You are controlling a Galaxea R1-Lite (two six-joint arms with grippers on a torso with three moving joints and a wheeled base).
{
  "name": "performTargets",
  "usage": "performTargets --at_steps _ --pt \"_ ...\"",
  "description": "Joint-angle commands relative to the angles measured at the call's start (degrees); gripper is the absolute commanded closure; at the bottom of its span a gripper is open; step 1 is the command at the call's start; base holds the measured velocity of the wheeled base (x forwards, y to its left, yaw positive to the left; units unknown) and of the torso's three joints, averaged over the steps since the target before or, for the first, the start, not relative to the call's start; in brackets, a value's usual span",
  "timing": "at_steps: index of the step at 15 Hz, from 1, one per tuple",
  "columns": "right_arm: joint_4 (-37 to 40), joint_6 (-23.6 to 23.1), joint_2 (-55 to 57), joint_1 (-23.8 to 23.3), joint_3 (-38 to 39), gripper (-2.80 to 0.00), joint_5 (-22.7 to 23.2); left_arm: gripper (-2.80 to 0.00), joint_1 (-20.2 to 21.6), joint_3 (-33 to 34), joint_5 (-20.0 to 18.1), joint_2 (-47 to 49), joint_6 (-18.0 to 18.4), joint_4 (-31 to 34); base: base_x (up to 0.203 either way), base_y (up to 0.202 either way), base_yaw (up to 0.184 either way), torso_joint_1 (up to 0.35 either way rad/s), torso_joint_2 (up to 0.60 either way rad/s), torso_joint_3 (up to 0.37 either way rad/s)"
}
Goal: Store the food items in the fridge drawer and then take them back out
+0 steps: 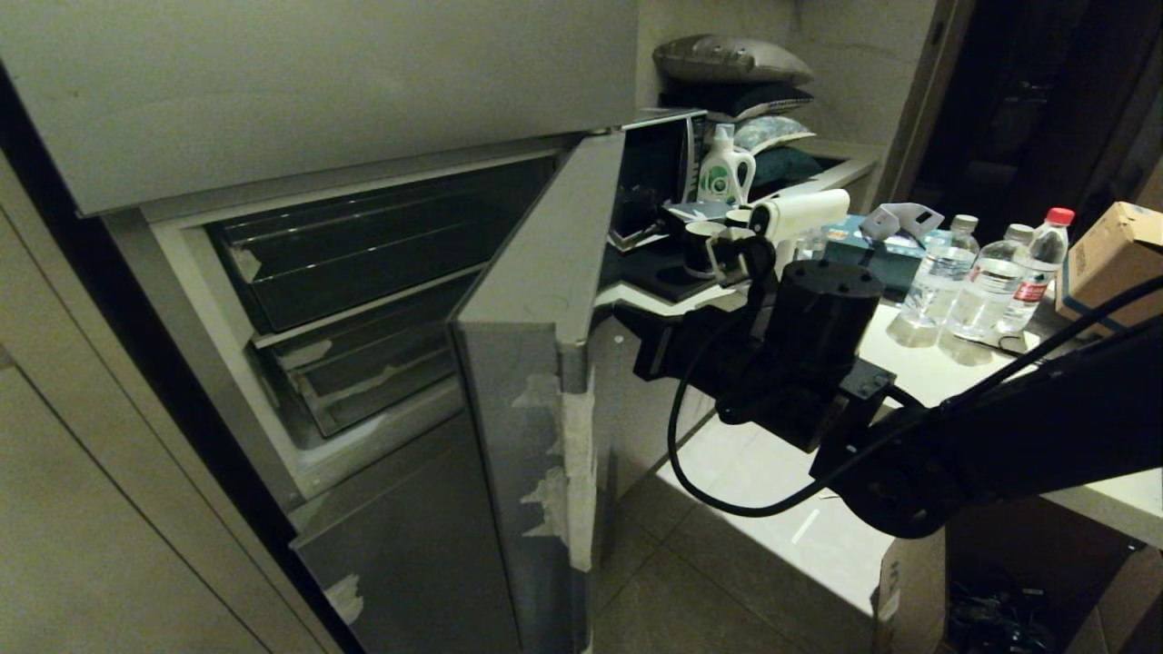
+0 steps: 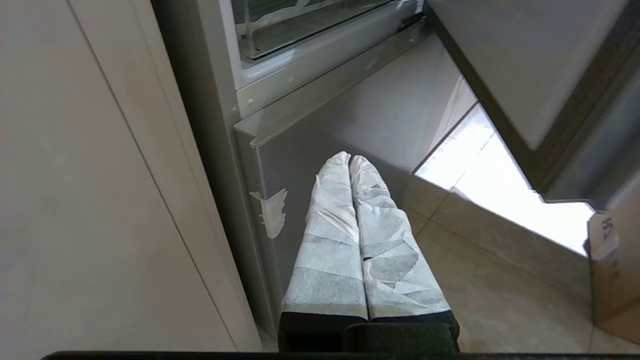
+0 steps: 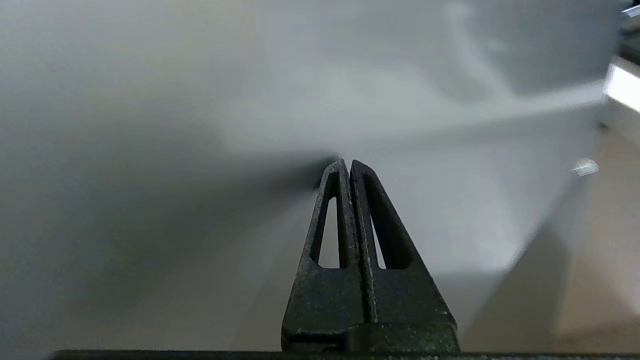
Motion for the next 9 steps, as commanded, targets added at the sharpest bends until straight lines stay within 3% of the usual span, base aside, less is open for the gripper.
performTargets --at_steps 1,9 --pt "-0.34 0.11 0.94 1.57 -2.72 0.00 0.91 0.00 0.00 0.00 0.00 0.00 -0.02 -0.01 0.000 0.000 0.000 0.000 0.00 0.000" --pt "-0.23 -3.00 9.68 6.24 -15.56 0.00 5.67 0.00 0.00 0.00 0.00 0.00 0.15 -0.10 0.000 0.000 0.000 0.000 0.00 0.000"
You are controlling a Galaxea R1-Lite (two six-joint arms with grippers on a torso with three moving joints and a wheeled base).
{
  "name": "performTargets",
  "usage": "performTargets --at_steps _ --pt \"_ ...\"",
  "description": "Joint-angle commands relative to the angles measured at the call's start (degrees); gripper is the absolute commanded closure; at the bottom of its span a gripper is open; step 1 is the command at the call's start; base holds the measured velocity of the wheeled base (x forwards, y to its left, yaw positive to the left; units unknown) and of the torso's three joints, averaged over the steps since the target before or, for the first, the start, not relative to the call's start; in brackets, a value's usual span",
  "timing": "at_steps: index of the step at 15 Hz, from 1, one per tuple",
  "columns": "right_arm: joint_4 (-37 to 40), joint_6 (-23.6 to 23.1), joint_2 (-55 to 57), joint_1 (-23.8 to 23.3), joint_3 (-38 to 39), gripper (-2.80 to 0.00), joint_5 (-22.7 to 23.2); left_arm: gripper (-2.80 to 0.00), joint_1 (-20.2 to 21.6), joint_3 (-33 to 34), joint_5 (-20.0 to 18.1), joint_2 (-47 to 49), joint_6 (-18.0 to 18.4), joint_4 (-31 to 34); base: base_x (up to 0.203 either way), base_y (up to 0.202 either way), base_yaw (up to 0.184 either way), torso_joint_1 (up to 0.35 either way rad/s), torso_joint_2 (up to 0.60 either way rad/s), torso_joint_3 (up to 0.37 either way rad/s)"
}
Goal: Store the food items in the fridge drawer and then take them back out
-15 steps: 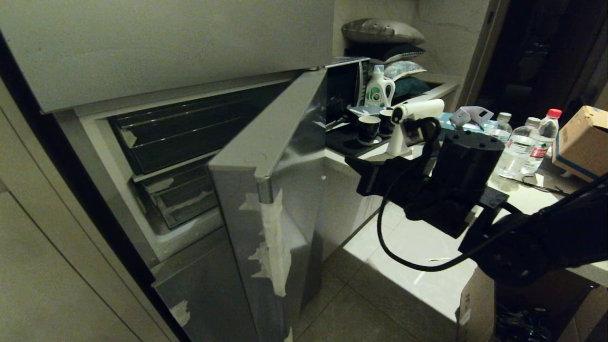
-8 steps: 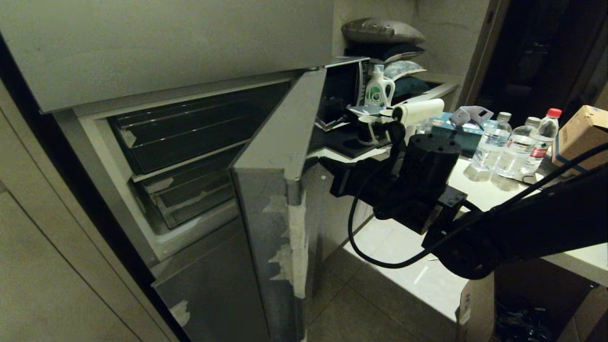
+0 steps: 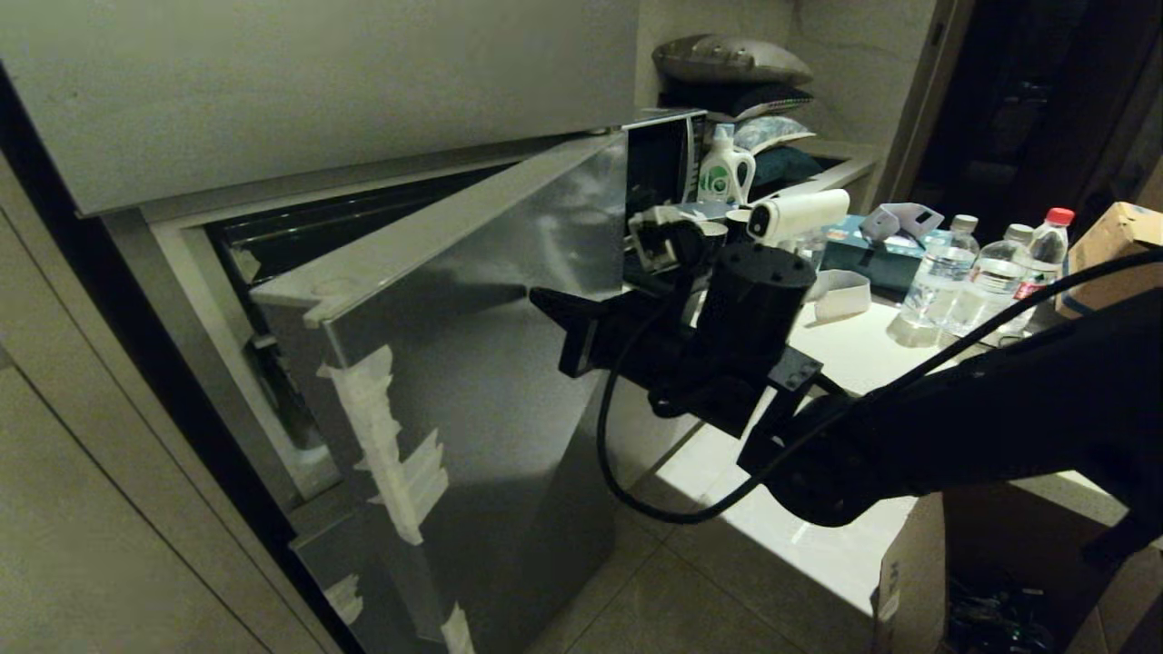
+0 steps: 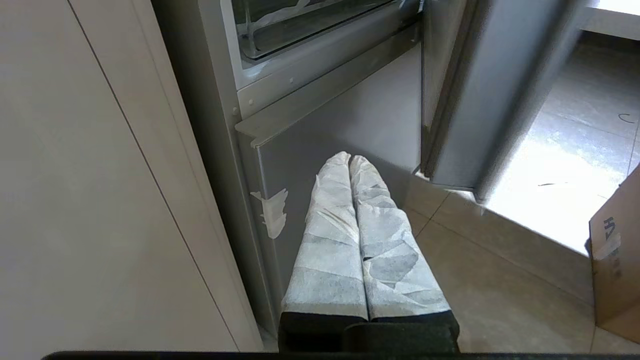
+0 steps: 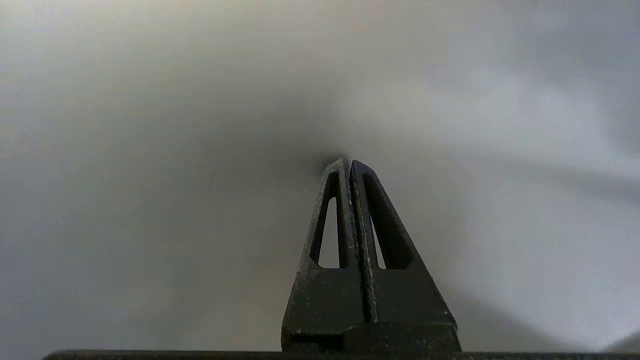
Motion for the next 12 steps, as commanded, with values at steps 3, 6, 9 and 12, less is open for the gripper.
performTargets --at_steps 3,6,9,12 --pt "-0.21 -3.01 11.86 0.99 -12.36 0.00 0.03 0.00 0.00 0.00 0.00 0.00 0.00 -0.08 0.000 0.000 0.000 0.000 0.00 0.000" --pt "-0.13 -3.99 16.70 2.26 -19.05 0.00 -0.49 0.00 -0.04 -1.43 -2.43 -0.01 2.47 -2.61 0.000 0.000 0.000 0.000 0.00 0.000" --pt "-0.12 -4.08 20.36 2.38 -26.03 0.00 -2.92 0.00 -0.03 -12.24 -16.65 5.11 0.44 -3.30 0.000 0.000 0.000 0.000 0.00 0.000" --pt "0.68 -4.60 23.83 2.35 -32.06 0.00 -6.36 0.00 -0.13 -17.20 -24.79 20.85 -1.37 -3.89 0.000 0.000 0.000 0.000 0.00 0.000"
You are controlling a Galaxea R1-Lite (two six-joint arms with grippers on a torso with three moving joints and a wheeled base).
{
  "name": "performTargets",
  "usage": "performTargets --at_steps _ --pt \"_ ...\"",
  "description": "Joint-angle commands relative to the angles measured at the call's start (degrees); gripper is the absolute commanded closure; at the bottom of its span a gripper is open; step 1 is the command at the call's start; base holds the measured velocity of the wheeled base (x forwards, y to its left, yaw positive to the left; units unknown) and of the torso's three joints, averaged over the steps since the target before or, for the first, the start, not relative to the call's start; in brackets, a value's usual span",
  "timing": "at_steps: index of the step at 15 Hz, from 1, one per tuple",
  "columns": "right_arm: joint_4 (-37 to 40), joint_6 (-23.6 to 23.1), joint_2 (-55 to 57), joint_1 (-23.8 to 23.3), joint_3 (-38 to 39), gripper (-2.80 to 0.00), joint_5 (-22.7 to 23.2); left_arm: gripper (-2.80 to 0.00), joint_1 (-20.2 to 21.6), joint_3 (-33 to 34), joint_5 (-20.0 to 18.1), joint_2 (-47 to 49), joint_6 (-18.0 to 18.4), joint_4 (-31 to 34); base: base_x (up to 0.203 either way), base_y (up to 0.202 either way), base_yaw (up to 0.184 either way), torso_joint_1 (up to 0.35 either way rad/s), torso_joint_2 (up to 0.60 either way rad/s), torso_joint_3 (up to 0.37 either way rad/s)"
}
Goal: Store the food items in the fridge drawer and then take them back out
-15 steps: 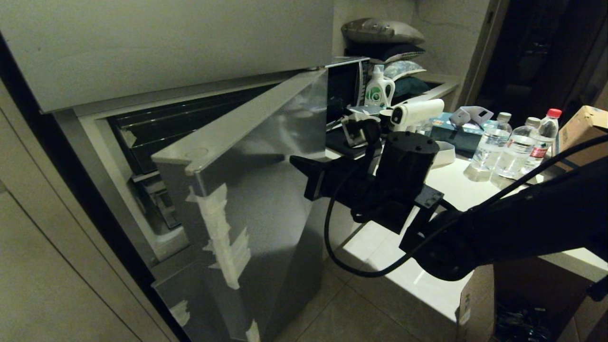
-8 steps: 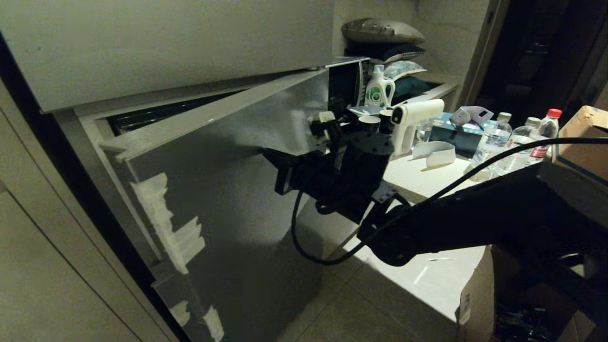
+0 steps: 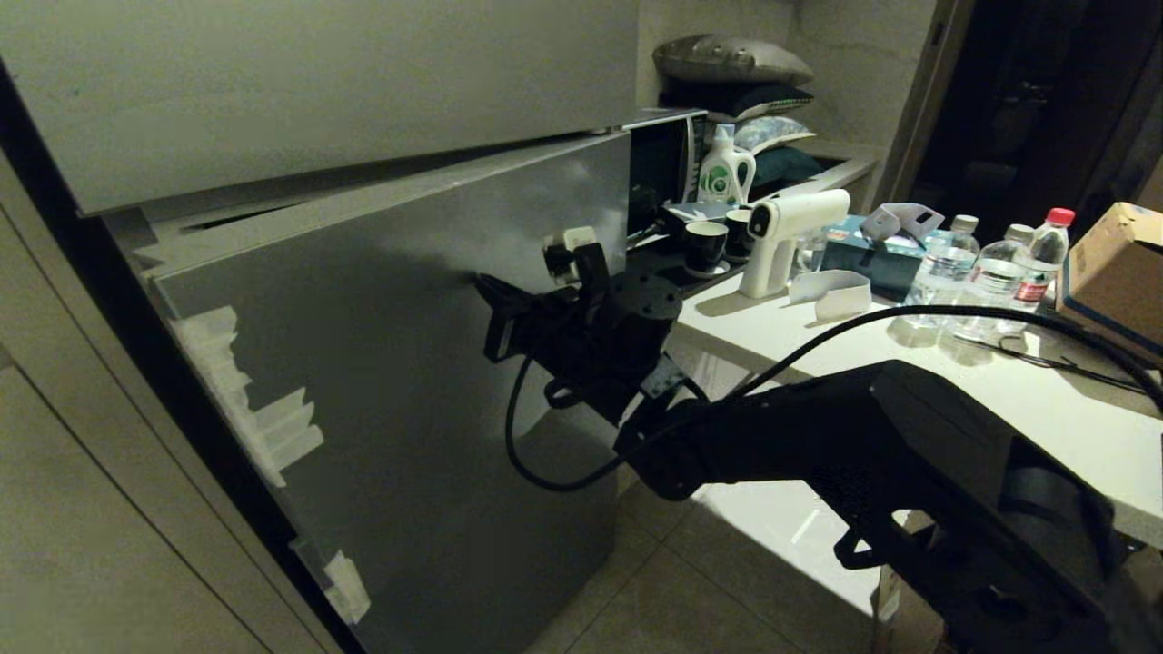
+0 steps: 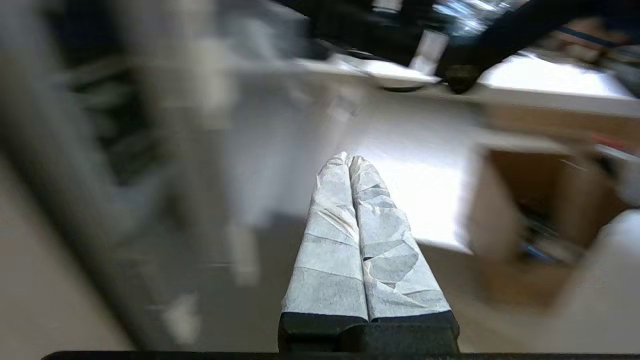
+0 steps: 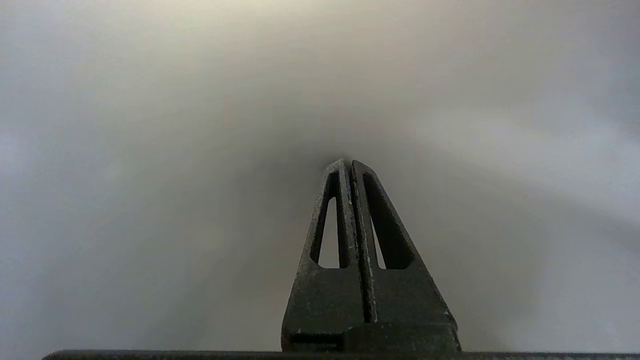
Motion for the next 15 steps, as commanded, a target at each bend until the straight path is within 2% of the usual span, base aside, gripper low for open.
performTargets --at_steps 1,4,8,12,15 --pt "0.79 -0.03 2.84 0.03 -2.49 0.00 -0.33 0.00 -0.10 -3.61 -4.86 16.27 -0.59 -1.36 0.000 0.000 0.000 0.000 0.00 0.000" --pt "3.50 -0.12 4.00 -0.05 -5.75 0.00 -0.26 0.00 -0.59 -5.43 -7.86 29.10 -1.07 -7.32 0.000 0.000 0.000 0.000 0.00 0.000" --pt "3.24 -1.20 2.54 -0.41 -3.78 0.00 -0.68 0.00 -1.49 -6.84 -8.62 43.47 -1.05 -18.43 0.000 0.000 0.000 0.000 0.00 0.000" --pt "2.82 -2.95 -6.04 -0.25 7.61 0.00 -2.07 0.00 -1.62 -6.09 -2.56 51.38 -1.36 -29.25 0.000 0.000 0.000 0.000 0.00 0.000" --pt "2.53 -3.29 -16.99 0.02 18.99 0.00 -2.16 0.00 -1.58 -3.72 0.09 43.85 -1.33 -30.71 0.000 0.000 0.000 0.000 0.00 0.000"
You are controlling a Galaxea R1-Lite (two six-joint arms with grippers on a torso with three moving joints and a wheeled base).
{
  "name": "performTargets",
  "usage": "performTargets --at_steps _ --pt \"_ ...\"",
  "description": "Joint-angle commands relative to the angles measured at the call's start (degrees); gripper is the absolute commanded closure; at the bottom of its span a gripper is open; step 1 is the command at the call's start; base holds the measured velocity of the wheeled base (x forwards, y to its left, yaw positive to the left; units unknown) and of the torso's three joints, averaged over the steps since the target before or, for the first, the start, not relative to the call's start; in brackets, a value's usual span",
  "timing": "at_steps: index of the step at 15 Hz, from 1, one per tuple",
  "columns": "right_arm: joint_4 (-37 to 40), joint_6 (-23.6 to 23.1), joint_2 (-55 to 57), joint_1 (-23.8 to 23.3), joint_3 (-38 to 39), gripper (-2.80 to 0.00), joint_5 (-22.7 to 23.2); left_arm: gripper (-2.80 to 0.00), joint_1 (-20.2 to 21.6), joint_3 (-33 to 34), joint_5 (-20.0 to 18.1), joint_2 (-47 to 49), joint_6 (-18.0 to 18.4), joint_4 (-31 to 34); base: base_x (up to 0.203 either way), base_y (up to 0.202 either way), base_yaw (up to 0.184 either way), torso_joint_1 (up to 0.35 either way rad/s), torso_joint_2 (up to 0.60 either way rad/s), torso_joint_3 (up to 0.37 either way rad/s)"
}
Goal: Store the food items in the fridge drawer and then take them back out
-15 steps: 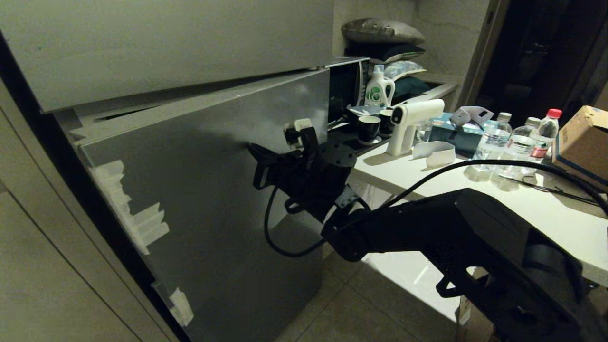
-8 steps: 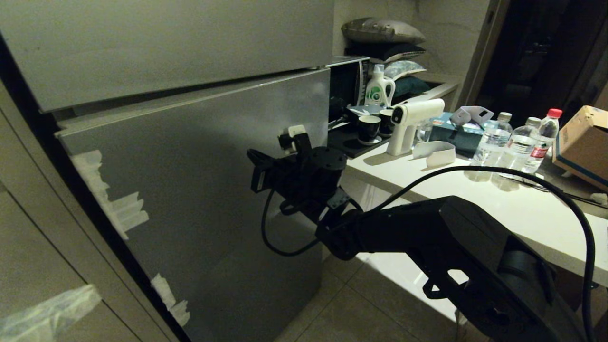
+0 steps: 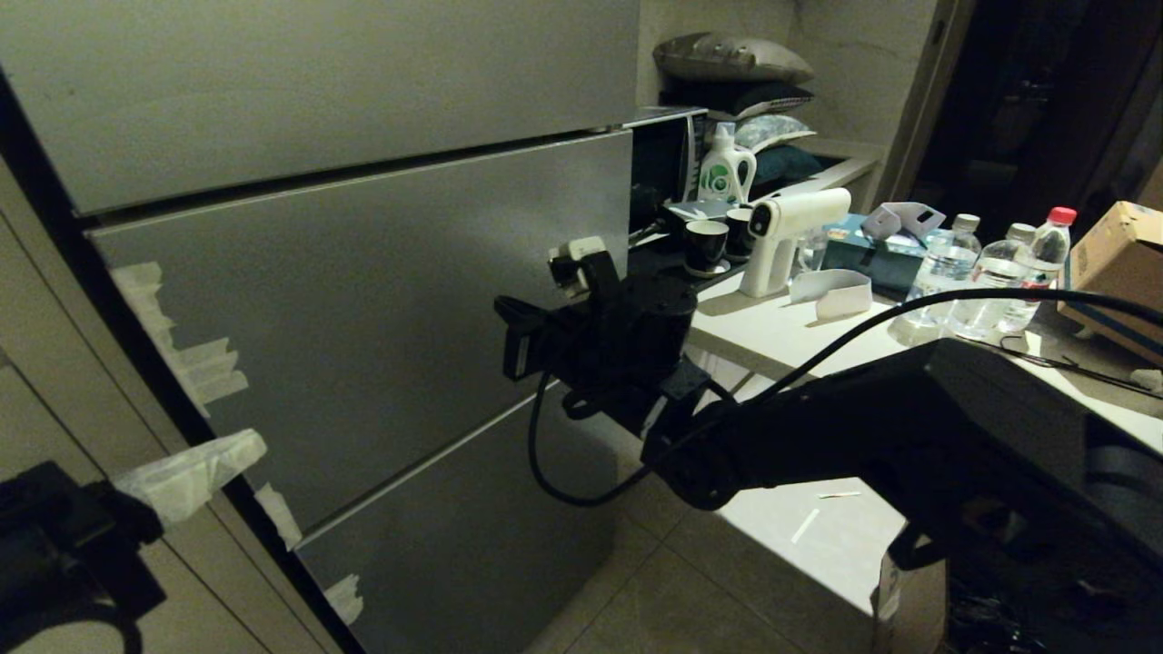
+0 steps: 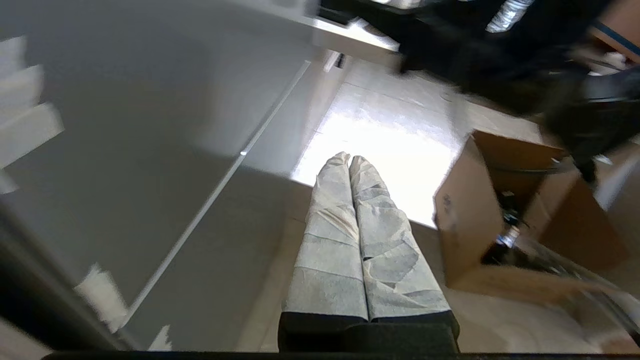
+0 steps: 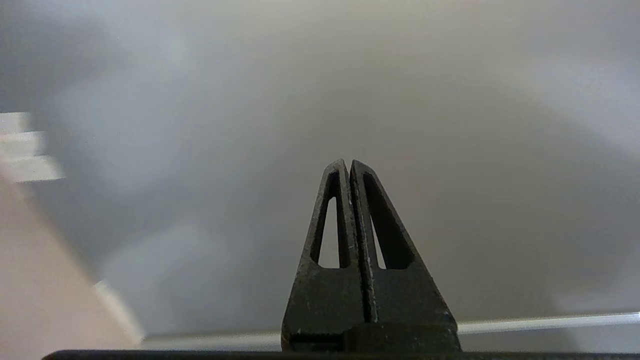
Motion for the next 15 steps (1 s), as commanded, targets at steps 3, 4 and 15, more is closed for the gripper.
performTargets --at_steps 3,4,15 --pt "0.99 0.00 -25.09 1.98 20.38 0.00 -0.50 0.00 0.03 3.84 5.00 -16.85 0.06 0.59 0.000 0.000 0.000 0.000 0.00 0.000" --pt "1.71 -0.20 -30.65 2.54 24.83 0.00 -1.49 0.00 0.05 4.75 6.98 -20.94 0.11 2.35 0.000 0.000 0.000 0.000 0.00 0.000" --pt "28.67 -3.12 -100.93 -38.07 64.62 0.00 -11.77 0.00 1.42 18.50 18.22 -57.13 12.91 35.18 0.000 0.000 0.000 0.000 0.00 0.000"
